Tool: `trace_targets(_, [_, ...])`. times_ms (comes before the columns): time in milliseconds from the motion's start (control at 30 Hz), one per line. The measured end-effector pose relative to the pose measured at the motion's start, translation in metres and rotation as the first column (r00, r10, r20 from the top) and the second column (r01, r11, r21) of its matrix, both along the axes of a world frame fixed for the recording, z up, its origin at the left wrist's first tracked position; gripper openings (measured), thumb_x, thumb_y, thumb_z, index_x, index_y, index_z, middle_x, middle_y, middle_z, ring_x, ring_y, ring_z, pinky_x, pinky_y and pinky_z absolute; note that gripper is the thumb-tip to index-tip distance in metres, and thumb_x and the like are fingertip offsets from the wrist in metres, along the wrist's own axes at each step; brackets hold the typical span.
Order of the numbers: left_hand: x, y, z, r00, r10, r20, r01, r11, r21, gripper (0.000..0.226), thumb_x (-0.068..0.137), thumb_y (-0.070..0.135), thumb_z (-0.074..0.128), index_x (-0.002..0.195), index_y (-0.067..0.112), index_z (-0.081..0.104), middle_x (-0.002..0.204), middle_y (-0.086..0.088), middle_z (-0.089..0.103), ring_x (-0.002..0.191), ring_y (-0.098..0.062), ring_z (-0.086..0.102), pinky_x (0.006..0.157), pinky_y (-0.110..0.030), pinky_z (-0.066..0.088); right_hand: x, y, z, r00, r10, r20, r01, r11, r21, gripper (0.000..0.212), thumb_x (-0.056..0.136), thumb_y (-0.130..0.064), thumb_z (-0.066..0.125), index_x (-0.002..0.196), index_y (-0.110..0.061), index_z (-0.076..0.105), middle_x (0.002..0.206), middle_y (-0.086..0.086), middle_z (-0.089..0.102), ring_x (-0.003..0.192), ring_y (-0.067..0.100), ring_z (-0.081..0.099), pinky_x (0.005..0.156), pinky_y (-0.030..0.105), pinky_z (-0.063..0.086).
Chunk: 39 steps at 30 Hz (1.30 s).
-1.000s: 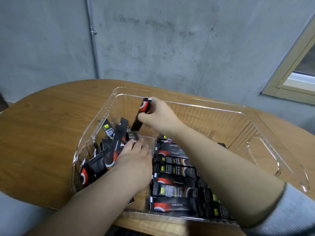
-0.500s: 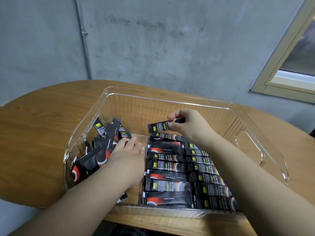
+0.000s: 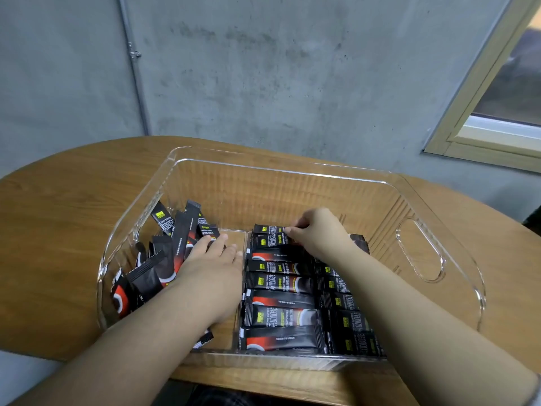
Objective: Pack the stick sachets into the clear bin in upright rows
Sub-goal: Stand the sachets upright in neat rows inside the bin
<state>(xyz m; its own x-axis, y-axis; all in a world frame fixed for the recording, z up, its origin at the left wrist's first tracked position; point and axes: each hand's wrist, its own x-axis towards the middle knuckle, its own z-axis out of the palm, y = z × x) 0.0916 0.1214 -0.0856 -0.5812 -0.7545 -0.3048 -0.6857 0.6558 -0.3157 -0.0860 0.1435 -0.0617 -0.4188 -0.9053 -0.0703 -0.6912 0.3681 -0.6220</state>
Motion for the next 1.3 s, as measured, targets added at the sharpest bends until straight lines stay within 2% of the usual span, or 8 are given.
trace_targets(100, [0.000,0.000,0.000,1.000,-0.002,0.005,0.002,1.000,0.000,0.060,0.103,0.027,0.027,0.152,0.009,-0.002,0.161,-0.006,-0.005,0.147,-0.027,-0.012,0.117,-0.045,-0.007,0.001,0.001,-0.002,0.932,0.015,-0.362,-0.018,1.000,-0.004,0.024,0.086,-0.037,0.067,0.101,-0.018,0.067,0.104,0.000,0.065,0.106,0.022,0.052,0.082,0.032,0.041])
trace_targets(200, [0.000,0.001,0.000,1.000,-0.004,-0.014,0.004,1.000,0.000,0.060,0.102,0.026,0.026,0.152,0.009,-0.001,0.161,-0.006,-0.005,0.147,-0.027,-0.011,0.118,-0.045,-0.006,0.001,0.004,0.000,0.880,0.052,-0.471,-0.078,0.996,-0.036,0.025,0.084,-0.040,0.067,0.102,-0.023,0.068,0.106,-0.002,0.062,0.108,0.023,0.045,0.080,0.034,0.033])
trace_targets(433, [0.001,0.003,0.002,0.997,-0.001,-0.073,0.002,1.000,0.015,0.060,0.102,0.026,0.027,0.152,0.012,-0.002,0.161,-0.006,-0.002,0.147,-0.027,-0.010,0.118,-0.045,-0.005,0.006,0.005,-0.005,0.881,0.209,-0.424,-0.189,0.978,0.089,0.013,0.084,-0.032,0.069,0.093,-0.023,0.070,0.099,-0.002,0.068,0.104,0.023,0.050,0.087,0.037,0.045])
trace_targets(833, [0.001,0.004,0.003,0.998,0.000,-0.067,0.001,1.000,0.015,0.062,0.100,0.022,0.028,0.152,0.011,-0.003,0.161,-0.006,-0.003,0.147,-0.027,-0.011,0.118,-0.045,-0.005,0.005,0.002,-0.009,0.896,0.237,-0.375,-0.247,0.969,0.023,0.010,0.085,-0.031,0.066,0.087,-0.024,0.073,0.092,-0.004,0.071,0.096,0.019,0.058,0.086,0.037,0.048])
trace_targets(933, [0.001,0.004,0.003,0.999,-0.004,-0.041,0.004,1.000,0.011,0.063,0.099,0.020,0.029,0.152,0.009,-0.003,0.161,-0.006,-0.005,0.147,-0.028,-0.011,0.117,-0.045,-0.005,0.005,0.005,-0.001,0.892,0.303,-0.336,-0.307,0.951,0.042,0.011,0.083,-0.030,0.070,0.090,-0.022,0.073,0.092,-0.006,0.069,0.090,0.012,0.057,0.080,0.030,0.047])
trace_targets(1033, [-0.001,0.003,0.003,1.000,-0.004,-0.026,0.004,1.000,0.010,0.064,0.099,0.020,0.031,0.152,0.008,-0.003,0.161,-0.006,-0.005,0.147,-0.028,-0.011,0.117,-0.046,-0.005,0.009,0.009,0.002,0.868,0.408,-0.283,-0.387,0.913,0.131,0.016,0.079,-0.030,0.075,0.093,-0.021,0.072,0.087,-0.008,0.063,0.072,0.000,0.050,0.069,0.021,0.038])
trace_targets(1233, [-0.001,0.004,0.003,1.000,-0.011,-0.001,0.011,1.000,0.014,0.065,0.098,0.017,0.031,0.152,0.007,-0.004,0.161,-0.008,-0.006,0.147,-0.029,-0.012,0.118,-0.046,-0.006,0.015,0.008,0.000,0.854,0.433,-0.289,-0.414,0.901,0.129,0.016,0.080,-0.030,0.075,0.092,-0.020,0.071,0.086,-0.007,0.065,0.080,0.007,0.056,0.070,0.022,0.044])
trace_targets(1300, [-0.002,0.004,0.003,1.000,-0.012,0.006,0.012,1.000,0.019,0.067,0.097,0.017,0.033,0.152,0.005,-0.004,0.161,-0.009,-0.007,0.147,-0.029,-0.013,0.118,-0.047,-0.006,0.019,0.004,0.007,0.859,0.427,-0.283,-0.425,0.902,0.072,0.013,0.082,-0.029,0.073,0.091,-0.019,0.071,0.086,-0.006,0.067,0.075,0.005,0.056,0.064,0.013,0.040])
